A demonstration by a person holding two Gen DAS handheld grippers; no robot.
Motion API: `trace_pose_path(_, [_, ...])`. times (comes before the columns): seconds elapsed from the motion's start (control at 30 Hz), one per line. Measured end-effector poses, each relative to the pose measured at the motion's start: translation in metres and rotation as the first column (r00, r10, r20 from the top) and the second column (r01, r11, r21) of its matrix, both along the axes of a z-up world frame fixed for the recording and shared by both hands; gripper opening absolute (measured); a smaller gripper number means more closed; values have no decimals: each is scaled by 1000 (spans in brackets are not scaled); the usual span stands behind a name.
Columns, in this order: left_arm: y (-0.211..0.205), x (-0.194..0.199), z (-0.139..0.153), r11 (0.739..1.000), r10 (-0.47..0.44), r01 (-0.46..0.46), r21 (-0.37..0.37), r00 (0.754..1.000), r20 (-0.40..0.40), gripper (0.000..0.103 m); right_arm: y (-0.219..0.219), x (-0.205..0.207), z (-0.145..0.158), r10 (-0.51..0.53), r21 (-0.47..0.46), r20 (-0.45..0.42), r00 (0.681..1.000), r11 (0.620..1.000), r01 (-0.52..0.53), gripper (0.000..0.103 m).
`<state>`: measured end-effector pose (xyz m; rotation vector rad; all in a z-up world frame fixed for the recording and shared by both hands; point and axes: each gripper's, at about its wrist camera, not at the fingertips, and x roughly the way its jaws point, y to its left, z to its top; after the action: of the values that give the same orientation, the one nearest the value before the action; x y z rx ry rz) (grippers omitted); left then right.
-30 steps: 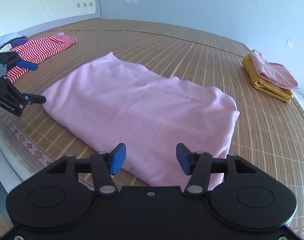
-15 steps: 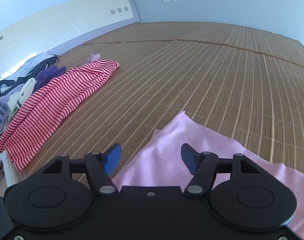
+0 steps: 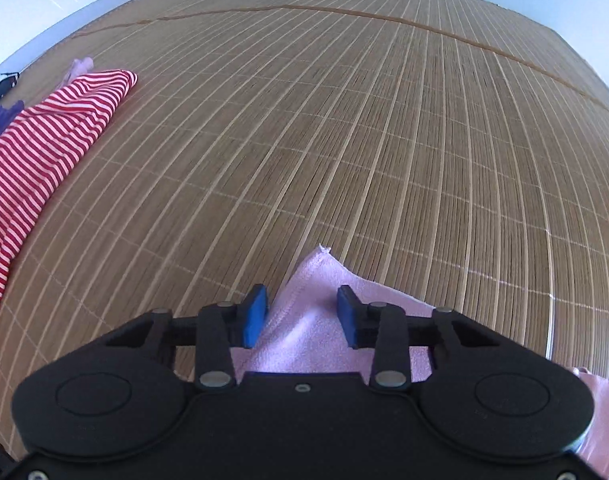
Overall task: Fold clothes
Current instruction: 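Pinch the garment corner with the right gripper while the left gripper lifts another corner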
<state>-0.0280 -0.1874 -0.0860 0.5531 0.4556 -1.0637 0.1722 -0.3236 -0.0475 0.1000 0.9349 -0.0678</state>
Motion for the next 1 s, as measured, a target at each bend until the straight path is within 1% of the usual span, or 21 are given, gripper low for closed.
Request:
trace_pose_path(0.03, [1, 0, 0, 1000, -2, 2, 2, 1000, 3, 103, 0, -3, 0, 8, -6, 14, 1000, 1000, -8, 20])
trace_pose_path(0.07, [1, 1, -1, 1000, -2, 2, 5, 1000, 5, 103, 0, -6, 0, 17, -12, 29, 999, 1000, -17, 12])
trace_pose_path(0.13, [2, 2, 0, 1000, 7, -7, 2, 1000, 11, 103, -4, -15, 7, 30, -2, 60, 998, 1000, -30, 8])
trace_pose_path(0.27, [4, 5, 2, 999, 33, -33, -29, 999, 23, 103, -18, -37, 32, 45, 53, 129, 991, 997, -52, 8])
trace_pose_path(0.37, [4, 5, 1, 997, 44, -42, -71, 999, 28, 103, -28, -55, 51, 54, 93, 180, 982, 993, -71, 8])
trace_pose_path(0.43, [3, 5, -1, 995, 31, -28, -101, 999, 23, 103, -32, -65, 64, 66, 108, 207, 976, 990, -90, 8])
trace_pose_path(0.5, [0, 3, -1, 990, 16, -10, -138, 999, 43, 103, -35, -71, 74, 80, 108, 221, 972, 988, -106, 8])
trace_pose_path(0.57, [-1, 1, 0, 986, -5, 13, -166, 999, 47, 103, -34, -71, 79, 82, 107, 230, 970, 988, -109, 8])
trace_pose_path(0.63, [0, 1, 2, 979, -60, 58, -194, 998, -3, 103, -35, -72, 82, 83, 111, 235, 969, 988, -111, 8])
trace_pose_path(0.7, [1, 2, 2, 970, -115, 99, -221, 991, -61, 103, -36, -72, 82, 84, 126, 236, 968, 985, -116, 8])
trace_pose_path(0.73, [2, 2, 1, 970, -119, 100, -221, 990, -78, 103, -36, -71, 82, 86, 136, 237, 968, 983, -120, 8])
trace_pose_path(0.83, [2, 7, -6, 975, -91, 68, -213, 990, -103, 103, -32, -72, 84, 105, 135, 244, 964, 981, -141, 8])
trace_pose_path(0.93, [9, 16, -6, 972, -2, -22, -236, 995, -99, 103, -29, -75, 87, 127, 131, 252, 959, 978, -163, 8])
trace_pose_path(1.0, [6, 24, -11, 967, 7, -44, -253, 990, -144, 103, -31, -79, 91, 136, 138, 259, 956, 975, -176, 8])
